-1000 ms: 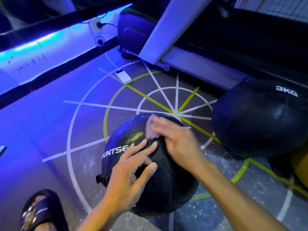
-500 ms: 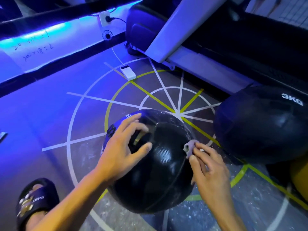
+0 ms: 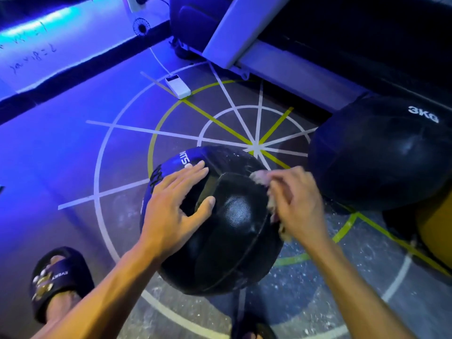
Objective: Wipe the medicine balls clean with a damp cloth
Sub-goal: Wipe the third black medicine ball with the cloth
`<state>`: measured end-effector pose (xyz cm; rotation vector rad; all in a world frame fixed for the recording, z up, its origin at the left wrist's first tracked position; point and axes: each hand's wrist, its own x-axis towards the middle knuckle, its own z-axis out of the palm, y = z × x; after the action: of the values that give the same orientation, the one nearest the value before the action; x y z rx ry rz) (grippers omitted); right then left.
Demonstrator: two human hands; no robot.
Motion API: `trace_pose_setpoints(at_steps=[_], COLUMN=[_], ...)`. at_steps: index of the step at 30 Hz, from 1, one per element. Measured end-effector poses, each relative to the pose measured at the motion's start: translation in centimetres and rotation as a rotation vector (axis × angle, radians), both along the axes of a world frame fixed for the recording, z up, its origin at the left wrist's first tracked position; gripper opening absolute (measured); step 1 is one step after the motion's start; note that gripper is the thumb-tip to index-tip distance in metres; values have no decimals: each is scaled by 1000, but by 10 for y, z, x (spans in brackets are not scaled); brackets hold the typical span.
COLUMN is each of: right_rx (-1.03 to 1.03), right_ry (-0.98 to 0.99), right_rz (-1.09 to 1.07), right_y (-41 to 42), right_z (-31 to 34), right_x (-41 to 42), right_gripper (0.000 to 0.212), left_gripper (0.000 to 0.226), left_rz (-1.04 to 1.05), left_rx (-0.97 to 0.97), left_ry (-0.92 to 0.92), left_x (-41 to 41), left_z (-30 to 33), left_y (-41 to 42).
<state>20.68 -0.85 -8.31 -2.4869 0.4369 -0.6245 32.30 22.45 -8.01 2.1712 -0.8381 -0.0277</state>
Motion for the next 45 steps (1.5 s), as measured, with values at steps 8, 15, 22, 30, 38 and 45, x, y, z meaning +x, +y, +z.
trace_pose_setpoints(at_steps=[8,15,22,30,38,45], right_rx=[3,-10,47,-55,-101,-4], right_ry=[2,-22,136,218,207,264], right_rz=[246,282,-121,19,236,64], right_y=[34,67,-7,9,56,18], right_z=[22,35,15,27,45,40], right_x=[-12,-1,41,45,53,60], right_gripper=[14,12,7,19,10,11], left_gripper=[54,47,46,47,46,47], left_rz=[-32,-22,-25,-38,-40,-47], left_rx=[-24,-127,-121,-134,-128,-143], left_ry=[-8,46,67,49,18,-9], left_x=[-4,-6,-9,-20,-28,-37], left_z=[-2,-4,-1,-6,-7,-7], left_y=[20,20,12,19,19,15])
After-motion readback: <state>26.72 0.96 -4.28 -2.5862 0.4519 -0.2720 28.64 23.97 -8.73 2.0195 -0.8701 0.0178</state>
